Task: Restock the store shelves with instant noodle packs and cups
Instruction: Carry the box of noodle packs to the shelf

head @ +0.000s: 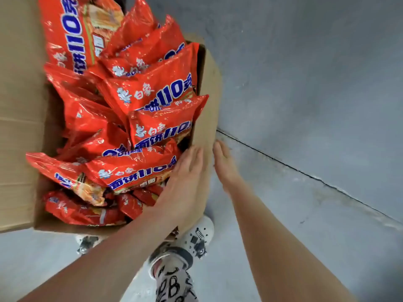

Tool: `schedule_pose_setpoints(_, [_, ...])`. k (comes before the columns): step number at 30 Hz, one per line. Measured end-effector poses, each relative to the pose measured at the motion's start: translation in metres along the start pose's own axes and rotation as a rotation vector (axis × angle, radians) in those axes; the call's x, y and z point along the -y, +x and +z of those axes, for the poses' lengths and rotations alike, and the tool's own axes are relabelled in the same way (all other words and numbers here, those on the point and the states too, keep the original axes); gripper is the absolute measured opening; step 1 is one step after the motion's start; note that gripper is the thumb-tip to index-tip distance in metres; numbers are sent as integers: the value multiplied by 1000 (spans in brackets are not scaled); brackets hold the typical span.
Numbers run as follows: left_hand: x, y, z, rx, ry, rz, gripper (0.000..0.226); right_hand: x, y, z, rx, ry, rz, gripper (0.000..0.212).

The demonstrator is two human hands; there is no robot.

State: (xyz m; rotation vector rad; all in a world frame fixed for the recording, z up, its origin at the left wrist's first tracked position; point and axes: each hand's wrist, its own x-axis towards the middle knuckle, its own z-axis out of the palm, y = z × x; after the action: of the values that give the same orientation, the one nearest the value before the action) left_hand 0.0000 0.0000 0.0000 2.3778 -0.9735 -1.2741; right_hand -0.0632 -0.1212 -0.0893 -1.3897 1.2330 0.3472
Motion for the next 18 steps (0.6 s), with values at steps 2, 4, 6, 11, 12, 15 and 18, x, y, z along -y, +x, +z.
schedule_pose_setpoints(2, [2, 10, 15, -8, 59, -17, 92, -7, 18, 4, 15, 88, 47, 58])
schedule_pose_setpoints(4, [4, 15, 24, -15, 97, -31, 89, -10, 32, 7, 64, 180, 107, 48])
schedule_pose_setpoints(6, [4, 15, 30, -11, 98, -27, 88, -16, 42, 12, 104, 247, 159, 47])
schedule_pose_setpoints(11, [13, 17, 34, -58, 59, 12, 76, -35, 53, 4, -94, 142, 209, 51])
schedule_pose_setpoints(12, [13, 16, 33, -66, 50, 16, 80, -33, 45, -3, -154, 105, 208, 51])
schedule_pose_setpoints(15, [7, 11, 19, -60, 43, 27, 85, -15, 6, -25, -313, 64, 165, 32])
schedule_pose_setpoints(18, [0, -4, 1, -68, 36, 75, 91, 15, -47, -37, -420, 45, 134, 48])
